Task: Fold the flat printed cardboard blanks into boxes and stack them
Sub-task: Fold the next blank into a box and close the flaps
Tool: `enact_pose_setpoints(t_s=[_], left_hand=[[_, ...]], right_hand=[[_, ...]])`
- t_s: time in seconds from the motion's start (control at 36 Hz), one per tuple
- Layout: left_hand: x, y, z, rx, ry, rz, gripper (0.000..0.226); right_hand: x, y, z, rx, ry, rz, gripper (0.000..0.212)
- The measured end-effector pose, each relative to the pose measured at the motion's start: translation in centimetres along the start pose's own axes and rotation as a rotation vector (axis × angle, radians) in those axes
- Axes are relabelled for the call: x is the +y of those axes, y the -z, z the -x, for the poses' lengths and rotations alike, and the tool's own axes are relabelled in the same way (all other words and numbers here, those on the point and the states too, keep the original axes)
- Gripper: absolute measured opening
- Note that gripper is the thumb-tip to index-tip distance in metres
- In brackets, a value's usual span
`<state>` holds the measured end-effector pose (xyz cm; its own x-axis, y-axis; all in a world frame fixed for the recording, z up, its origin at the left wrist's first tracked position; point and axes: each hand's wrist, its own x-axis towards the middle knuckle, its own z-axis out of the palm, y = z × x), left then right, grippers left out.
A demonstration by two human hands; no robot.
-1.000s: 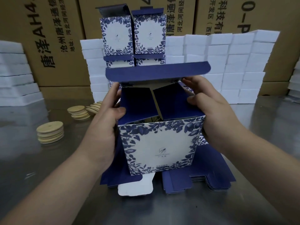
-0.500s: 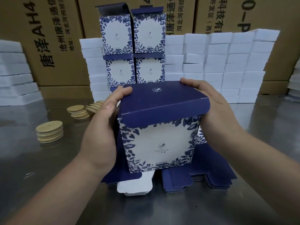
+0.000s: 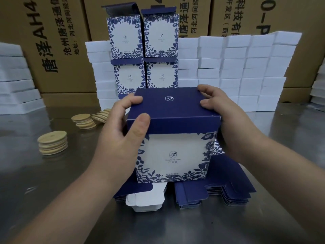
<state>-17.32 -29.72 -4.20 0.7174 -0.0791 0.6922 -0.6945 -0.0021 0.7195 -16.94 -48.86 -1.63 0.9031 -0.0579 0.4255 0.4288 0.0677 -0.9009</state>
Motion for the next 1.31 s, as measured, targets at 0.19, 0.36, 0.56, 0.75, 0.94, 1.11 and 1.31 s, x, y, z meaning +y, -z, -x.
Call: enact_pose_setpoints(t_s=[0.19,0.36,0.56,0.75,0.94,1.11,1.31], left_hand=[[0.0,0.1,0.1,0.115,-0.24,-0.351,0.015],[0.0,0.0,0.1,0.21,-0.383,-0.53,0.014],[-0.1,-0.1,0.2,0.166,-0.441,-0.646,0.033],[-0.1,0.0,0.5,-0.098,-0.313,-0.516,0.05],[-0.6,-0.2,0.3,-0.025,-0.109,-0.395,0.061],[-0.9,0.1,0.0,0.083,0.03,-0.094,0.067],[-0.6,0.3,-0.2,0.142,0.139,-0.12,0.083]], right_hand=[[-0.2,0.0,0.1,-0.013,-0.052,0.01,0.054],[-0.5,0.4,-0.2,0.082,0.018,0.139,0.04],[-0.5,0.2,0.2,0.219,0.135,0.335,0.029],[-1.0,0.1,0.8,0.276,0.245,0.61,0.032],[-1.0,-0.7,1.7,0.25,0.457,0.688,0.02],[-0.5,-1.4,2.5,0.027,0.581,0.574,0.035],[-0.8,-0.5,1.8,-0.063,0.832,0.871,0.027]])
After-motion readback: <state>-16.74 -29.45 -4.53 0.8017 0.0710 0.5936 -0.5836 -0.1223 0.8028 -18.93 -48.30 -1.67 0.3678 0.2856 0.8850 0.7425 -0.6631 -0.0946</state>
